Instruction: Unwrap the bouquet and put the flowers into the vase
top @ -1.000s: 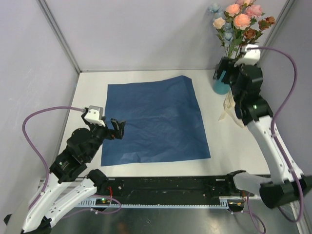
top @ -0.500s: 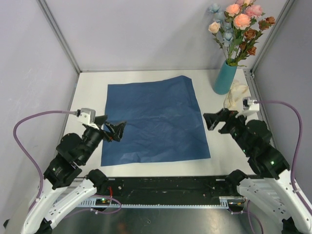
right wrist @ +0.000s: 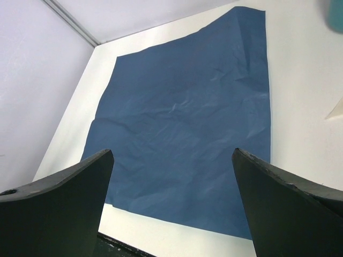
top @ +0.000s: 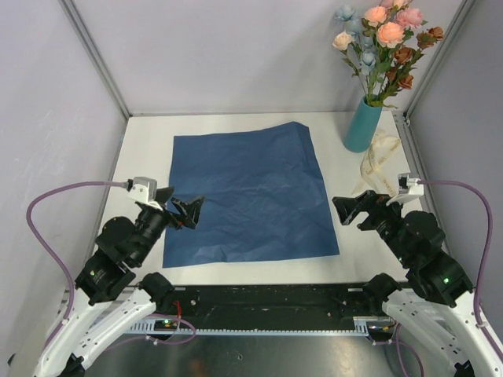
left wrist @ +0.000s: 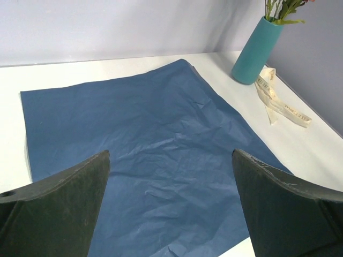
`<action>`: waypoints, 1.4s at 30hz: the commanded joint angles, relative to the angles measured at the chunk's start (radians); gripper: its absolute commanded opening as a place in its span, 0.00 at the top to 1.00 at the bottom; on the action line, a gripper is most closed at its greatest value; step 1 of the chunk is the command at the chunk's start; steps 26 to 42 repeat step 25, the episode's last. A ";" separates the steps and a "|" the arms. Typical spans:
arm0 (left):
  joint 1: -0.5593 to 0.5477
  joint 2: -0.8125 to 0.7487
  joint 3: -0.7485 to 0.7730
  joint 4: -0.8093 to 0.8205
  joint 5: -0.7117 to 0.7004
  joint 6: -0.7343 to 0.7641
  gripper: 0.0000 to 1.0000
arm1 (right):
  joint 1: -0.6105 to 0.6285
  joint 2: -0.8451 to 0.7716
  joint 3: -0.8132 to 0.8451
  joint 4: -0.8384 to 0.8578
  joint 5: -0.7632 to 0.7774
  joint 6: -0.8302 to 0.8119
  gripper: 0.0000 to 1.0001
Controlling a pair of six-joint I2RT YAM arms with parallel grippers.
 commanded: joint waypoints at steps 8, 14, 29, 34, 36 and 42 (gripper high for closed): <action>0.007 -0.029 -0.015 0.036 -0.027 0.029 0.00 | 0.005 -0.019 0.001 0.025 -0.030 0.015 0.01; 0.008 -0.046 -0.022 0.037 -0.026 0.027 0.00 | 0.005 -0.021 0.001 0.028 -0.045 0.020 0.01; 0.007 -0.054 -0.023 0.037 -0.021 0.021 0.00 | 0.003 -0.027 0.001 0.016 -0.048 0.020 0.01; 0.007 -0.054 -0.023 0.037 -0.021 0.021 0.00 | 0.003 -0.027 0.001 0.016 -0.048 0.020 0.01; 0.007 -0.054 -0.023 0.037 -0.021 0.021 0.00 | 0.003 -0.027 0.001 0.016 -0.048 0.020 0.01; 0.007 -0.054 -0.023 0.037 -0.021 0.021 0.00 | 0.003 -0.027 0.001 0.016 -0.048 0.020 0.01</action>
